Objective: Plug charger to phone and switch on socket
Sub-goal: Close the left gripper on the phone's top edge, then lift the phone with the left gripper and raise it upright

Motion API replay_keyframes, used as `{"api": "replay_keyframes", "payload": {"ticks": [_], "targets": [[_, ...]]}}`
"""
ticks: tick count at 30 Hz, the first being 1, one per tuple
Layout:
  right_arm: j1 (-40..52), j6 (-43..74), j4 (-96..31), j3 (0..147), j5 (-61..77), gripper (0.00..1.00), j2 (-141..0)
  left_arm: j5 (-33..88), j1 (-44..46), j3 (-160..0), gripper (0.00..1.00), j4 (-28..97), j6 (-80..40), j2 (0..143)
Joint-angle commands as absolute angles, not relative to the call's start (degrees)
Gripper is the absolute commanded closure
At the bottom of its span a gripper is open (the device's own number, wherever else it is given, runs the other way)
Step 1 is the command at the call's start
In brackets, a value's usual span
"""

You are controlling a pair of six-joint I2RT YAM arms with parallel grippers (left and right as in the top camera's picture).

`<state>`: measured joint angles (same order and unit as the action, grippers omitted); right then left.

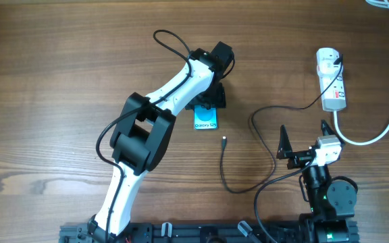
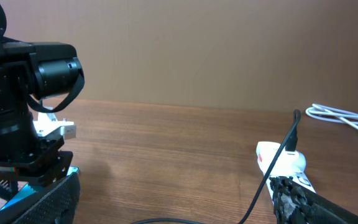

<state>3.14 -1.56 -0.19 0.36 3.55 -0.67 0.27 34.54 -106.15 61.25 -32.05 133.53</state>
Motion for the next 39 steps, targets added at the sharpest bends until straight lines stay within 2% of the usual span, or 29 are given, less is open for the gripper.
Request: {"api": "replay_keyframes", "payload": {"ticks": [1,6,10,15,21,24,26,29,30,31,32,33,35,39], "targets": [[3.4,-1.1,0.0,0.3,3.0,0.0,-0.4,0.1,34.7,-106.6,0.25,61.7,-32.0,132.0],[3.4,-1.1,0.0,0.3,3.0,0.0,-0.4,0.4,34.5,-106.6,0.25,63.3,-32.0,127.6],[3.4,-1.1,0.0,0.3,3.0,0.0,-0.4,6.5,33.5,-106.6,0.25,65.5,-32.0,122.3],[3.4,-1.1,0.0,0.3,3.0,0.0,-0.4,24.0,30.1,-106.6,0.21,68.7,-32.0,118.1],[3.4,-1.1,0.0,0.3,3.0,0.0,-0.4,52.2,21.7,-106.6,0.21,71.2,-31.9,117.3],[3.4,-1.1,0.0,0.3,3.0,0.0,-0.4,58.0,18.1,-106.6,0.2,71.3,-31.7,117.3],[3.4,-1.1,0.0,0.3,3.0,0.0,-0.4,53.8,17.1,-106.6,0.2,71.5,-29.8,117.3],[3.4,-1.1,0.0,0.3,3.0,0.0,-0.4,35.9,18.5,-106.6,0.14,72.3,-31.8,117.3],[3.4,-1.1,0.0,0.3,3.0,0.0,-0.4,29.4,19.6,-106.6,0.05,72.8,-34.0,117.3],[3.4,-1.1,0.0,0.3,3.0,0.0,-0.4,22.1,21.5,-106.5,0.0,72.7,-37.1,117.3],[3.4,-1.1,0.0,0.3,3.0,0.0,-0.4,12.0,24.4,-106.5,0.0,71.7,-43.4,117.4],[3.4,-1.1,0.0,0.3,3.0,0.0,-0.4,7.6,25.8,-106.5,0.0,71.1,-46.6,117.4],[3.4,-1.1,0.0,0.3,3.0,0.0,-0.4,1.2,29.2,-106.0,0.0,68.4,-52.9,117.8],[3.4,-1.1,0.0,0.3,3.0,0.0,-0.4,0.6,33.8,-105.9,0.0,62.9,-54.0,121.2]]}}
